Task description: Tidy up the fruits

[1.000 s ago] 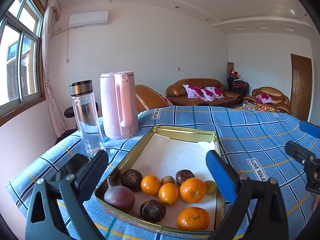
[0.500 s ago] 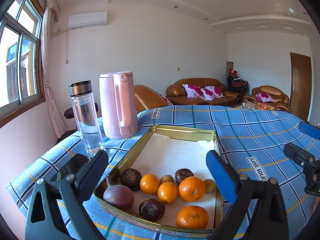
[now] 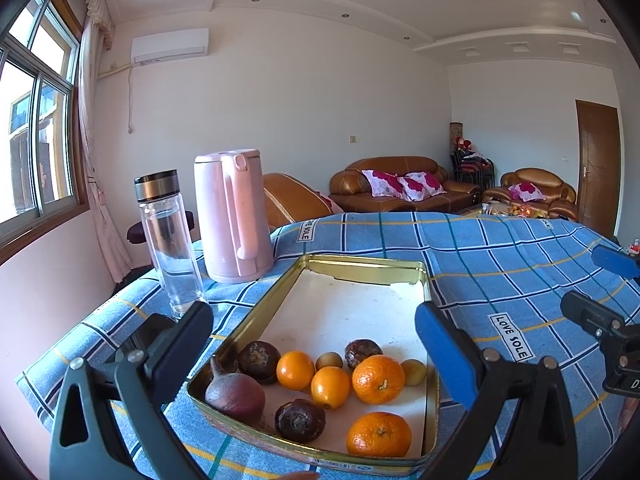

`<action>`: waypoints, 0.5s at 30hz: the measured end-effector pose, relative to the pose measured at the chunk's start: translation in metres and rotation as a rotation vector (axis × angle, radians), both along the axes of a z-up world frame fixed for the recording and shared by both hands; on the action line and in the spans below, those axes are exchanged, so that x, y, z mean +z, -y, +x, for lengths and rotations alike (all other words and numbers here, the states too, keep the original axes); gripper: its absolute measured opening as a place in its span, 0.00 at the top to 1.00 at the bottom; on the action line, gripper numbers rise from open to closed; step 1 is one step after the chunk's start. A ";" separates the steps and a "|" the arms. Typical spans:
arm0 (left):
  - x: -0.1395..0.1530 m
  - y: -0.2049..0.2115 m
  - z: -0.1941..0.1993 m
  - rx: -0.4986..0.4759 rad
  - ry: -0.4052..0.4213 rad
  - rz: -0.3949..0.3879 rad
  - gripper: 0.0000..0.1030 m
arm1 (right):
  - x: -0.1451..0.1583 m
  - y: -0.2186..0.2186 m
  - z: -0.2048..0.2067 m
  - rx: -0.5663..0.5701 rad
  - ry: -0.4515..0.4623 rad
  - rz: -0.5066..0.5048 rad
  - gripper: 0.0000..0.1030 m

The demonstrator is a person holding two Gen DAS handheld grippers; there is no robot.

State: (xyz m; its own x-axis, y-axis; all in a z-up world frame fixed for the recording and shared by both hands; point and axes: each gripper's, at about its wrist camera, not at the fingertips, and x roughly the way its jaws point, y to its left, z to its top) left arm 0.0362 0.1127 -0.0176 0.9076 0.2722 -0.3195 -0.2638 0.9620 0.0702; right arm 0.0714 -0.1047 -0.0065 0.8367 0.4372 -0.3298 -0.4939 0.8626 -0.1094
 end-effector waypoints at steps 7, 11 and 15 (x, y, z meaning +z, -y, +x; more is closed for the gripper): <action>0.003 0.005 -0.001 0.009 0.011 0.017 0.00 | 0.001 0.006 0.000 -0.008 0.000 0.008 0.17; 0.003 0.007 -0.001 -0.005 0.015 0.017 0.00 | -0.001 0.005 0.000 -0.005 -0.004 0.005 0.17; 0.001 0.010 0.000 -0.010 0.007 0.035 0.00 | -0.003 0.005 0.002 -0.004 -0.012 0.004 0.17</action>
State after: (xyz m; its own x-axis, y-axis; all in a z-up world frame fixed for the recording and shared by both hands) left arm 0.0367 0.1030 -0.0164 0.9124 0.2742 -0.3040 -0.2550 0.9615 0.1021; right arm 0.0731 -0.1098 -0.0098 0.8343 0.4355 -0.3381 -0.4920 0.8649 -0.0999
